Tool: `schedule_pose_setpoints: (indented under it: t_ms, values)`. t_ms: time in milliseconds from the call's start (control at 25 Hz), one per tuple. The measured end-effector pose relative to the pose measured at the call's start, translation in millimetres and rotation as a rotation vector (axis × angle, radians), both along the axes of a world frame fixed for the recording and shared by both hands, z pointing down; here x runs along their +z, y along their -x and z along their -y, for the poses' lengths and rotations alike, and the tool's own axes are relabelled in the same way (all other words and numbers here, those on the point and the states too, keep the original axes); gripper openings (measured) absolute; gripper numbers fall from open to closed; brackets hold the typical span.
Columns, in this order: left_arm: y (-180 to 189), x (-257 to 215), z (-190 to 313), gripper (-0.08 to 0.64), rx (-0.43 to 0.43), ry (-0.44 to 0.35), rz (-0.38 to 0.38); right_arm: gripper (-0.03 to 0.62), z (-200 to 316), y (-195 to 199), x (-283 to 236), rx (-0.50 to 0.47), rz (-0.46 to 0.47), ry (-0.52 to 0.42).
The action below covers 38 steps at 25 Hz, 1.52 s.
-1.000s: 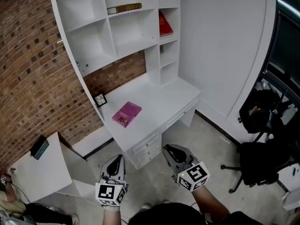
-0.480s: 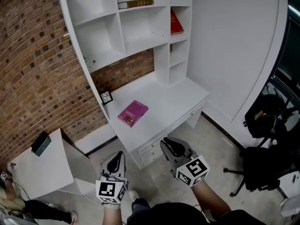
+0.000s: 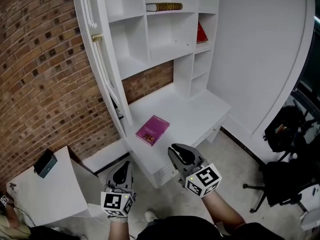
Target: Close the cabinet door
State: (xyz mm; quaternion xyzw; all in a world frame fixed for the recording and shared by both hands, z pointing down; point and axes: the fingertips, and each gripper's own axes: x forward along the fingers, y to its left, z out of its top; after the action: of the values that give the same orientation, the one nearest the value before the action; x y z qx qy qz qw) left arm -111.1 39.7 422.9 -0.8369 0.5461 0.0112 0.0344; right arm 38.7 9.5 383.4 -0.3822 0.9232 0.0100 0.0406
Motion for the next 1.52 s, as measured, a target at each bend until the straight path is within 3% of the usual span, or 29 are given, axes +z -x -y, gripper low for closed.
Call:
schedule_pose_setpoints:
  t_ms: [400,680,1080,1520]
  values:
    - [85.1,1.8,38.3,0.009,0.044,-0.014,0.005,0.061,48.9,97.4,-16.2,0.029,0.014,-0.030]
    - [120.1,11.3,47.0,0.009,0.055,0.051,-0.032,0.115,74.9,131.1,-26.8,0.080,0.021,-0.049]
    - [141.5,15.4,60.7,0.009,0.054,0.061,-0.035,0.097,96.6,143.5,-39.7,0.132,0.073,-0.073]
    - [134.3,23.5,90.6,0.009,0.073,0.038,-0.025,0.083,107.2,134.8,-42.2,0.076,0.101,-0.083]
